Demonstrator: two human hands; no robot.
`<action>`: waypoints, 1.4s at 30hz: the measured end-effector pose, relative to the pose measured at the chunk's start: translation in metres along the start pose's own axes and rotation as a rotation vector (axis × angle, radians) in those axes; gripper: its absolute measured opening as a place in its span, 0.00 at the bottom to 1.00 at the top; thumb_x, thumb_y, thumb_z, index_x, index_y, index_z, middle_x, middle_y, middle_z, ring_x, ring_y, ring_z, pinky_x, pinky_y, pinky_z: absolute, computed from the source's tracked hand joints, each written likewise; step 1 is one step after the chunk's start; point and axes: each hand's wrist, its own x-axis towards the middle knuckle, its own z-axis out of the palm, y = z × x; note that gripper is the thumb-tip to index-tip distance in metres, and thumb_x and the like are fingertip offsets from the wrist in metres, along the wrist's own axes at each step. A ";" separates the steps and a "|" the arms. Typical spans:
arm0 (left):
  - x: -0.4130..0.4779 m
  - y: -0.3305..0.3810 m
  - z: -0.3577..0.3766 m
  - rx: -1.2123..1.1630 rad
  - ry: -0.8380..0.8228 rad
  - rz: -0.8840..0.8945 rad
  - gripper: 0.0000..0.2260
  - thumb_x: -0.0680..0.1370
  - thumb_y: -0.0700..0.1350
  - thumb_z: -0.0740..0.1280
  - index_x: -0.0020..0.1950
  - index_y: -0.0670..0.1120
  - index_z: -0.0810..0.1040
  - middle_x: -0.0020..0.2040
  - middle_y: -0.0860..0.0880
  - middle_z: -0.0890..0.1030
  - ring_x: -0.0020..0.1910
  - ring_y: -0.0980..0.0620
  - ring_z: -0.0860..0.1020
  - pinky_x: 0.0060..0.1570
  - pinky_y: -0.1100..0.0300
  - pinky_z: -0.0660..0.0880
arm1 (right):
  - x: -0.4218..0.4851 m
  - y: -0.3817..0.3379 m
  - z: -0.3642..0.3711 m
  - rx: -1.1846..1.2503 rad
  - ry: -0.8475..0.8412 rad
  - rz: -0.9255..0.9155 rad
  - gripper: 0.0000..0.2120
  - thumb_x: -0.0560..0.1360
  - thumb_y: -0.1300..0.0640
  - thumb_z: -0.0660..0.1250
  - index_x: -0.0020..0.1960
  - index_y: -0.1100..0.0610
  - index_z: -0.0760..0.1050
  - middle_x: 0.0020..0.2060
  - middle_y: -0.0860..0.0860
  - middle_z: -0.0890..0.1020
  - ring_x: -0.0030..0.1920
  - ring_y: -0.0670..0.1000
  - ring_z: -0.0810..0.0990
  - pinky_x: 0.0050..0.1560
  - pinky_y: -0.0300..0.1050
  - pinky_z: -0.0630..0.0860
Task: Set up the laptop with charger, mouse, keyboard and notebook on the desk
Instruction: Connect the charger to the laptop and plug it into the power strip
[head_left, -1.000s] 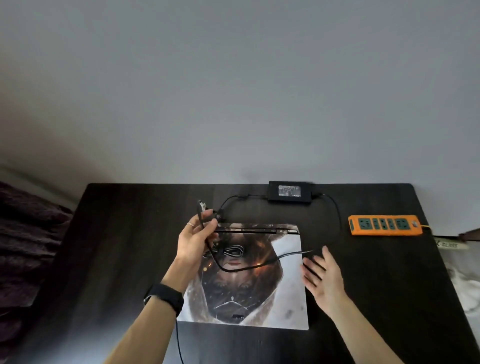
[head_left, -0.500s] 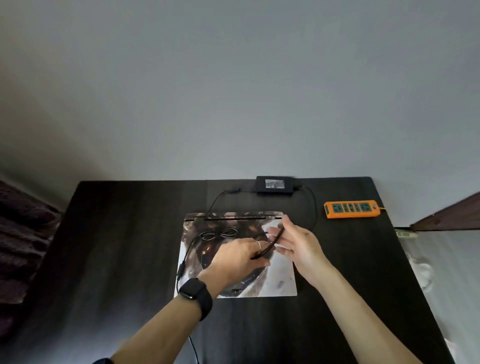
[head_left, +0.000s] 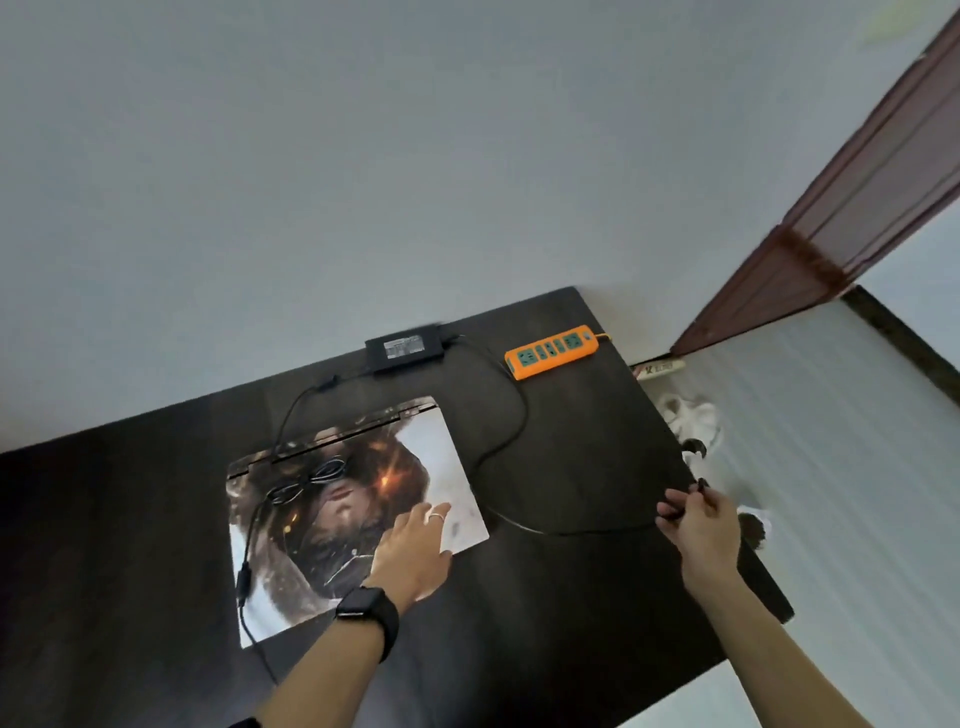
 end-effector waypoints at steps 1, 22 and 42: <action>0.003 0.004 0.007 -0.007 -0.027 -0.015 0.30 0.79 0.50 0.63 0.79 0.52 0.56 0.78 0.49 0.59 0.74 0.43 0.62 0.71 0.47 0.65 | 0.007 0.012 -0.010 -0.017 0.002 0.013 0.13 0.84 0.59 0.58 0.68 0.54 0.68 0.53 0.55 0.82 0.50 0.53 0.83 0.50 0.53 0.81; -0.017 0.046 0.069 -0.184 -0.036 -0.371 0.30 0.76 0.51 0.64 0.78 0.52 0.61 0.79 0.50 0.58 0.74 0.44 0.64 0.70 0.46 0.67 | 0.048 0.082 -0.035 -1.406 -0.724 -0.105 0.20 0.78 0.41 0.56 0.45 0.57 0.77 0.35 0.50 0.84 0.38 0.53 0.84 0.45 0.46 0.80; -0.149 -0.126 0.121 -0.980 0.278 -0.971 0.12 0.77 0.47 0.68 0.57 0.43 0.77 0.53 0.44 0.83 0.56 0.41 0.80 0.57 0.53 0.75 | -0.161 0.160 0.169 -1.495 -1.296 -0.469 0.14 0.78 0.44 0.62 0.58 0.48 0.79 0.52 0.46 0.85 0.56 0.52 0.82 0.58 0.45 0.76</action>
